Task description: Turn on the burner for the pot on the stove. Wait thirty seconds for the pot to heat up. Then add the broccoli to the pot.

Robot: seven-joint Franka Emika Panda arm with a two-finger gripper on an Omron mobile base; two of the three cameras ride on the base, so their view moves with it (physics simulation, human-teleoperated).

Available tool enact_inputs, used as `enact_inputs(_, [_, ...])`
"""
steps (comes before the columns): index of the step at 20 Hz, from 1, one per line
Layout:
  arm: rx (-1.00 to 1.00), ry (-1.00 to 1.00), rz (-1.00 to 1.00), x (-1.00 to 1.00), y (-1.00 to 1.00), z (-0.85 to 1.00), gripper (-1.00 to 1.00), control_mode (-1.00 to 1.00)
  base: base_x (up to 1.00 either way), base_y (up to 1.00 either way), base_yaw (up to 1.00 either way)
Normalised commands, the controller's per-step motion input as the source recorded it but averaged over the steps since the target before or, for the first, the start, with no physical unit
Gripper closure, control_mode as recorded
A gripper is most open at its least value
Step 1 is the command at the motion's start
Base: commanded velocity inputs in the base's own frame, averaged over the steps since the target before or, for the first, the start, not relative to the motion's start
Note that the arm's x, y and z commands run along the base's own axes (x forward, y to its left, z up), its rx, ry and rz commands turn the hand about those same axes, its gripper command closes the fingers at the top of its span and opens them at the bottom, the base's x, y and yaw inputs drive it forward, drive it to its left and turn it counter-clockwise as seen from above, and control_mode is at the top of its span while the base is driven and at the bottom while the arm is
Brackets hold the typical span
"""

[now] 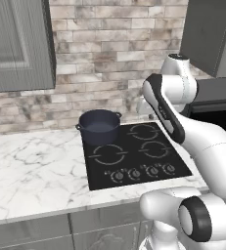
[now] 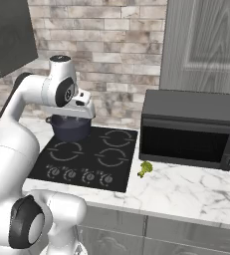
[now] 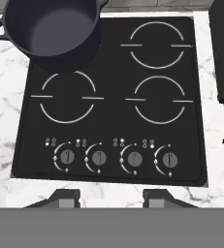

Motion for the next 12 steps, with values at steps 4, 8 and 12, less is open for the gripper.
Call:
enact_inputs(4, [0.00, 0.00, 0.00, -0.15, 0.14, -0.03, -1.00, -1.00, 0.00, 0.00, 0.00])
enact_inputs(8, [0.00, 0.00, 0.02, -0.24, 0.28, -0.02, -1.00, -1.00, 0.00, 0.00, 0.00])
enact_inputs(12, [0.00, 0.00, 0.02, -0.25, 0.29, -0.01, -1.00, -1.00, 0.00, 0.00, 0.00])
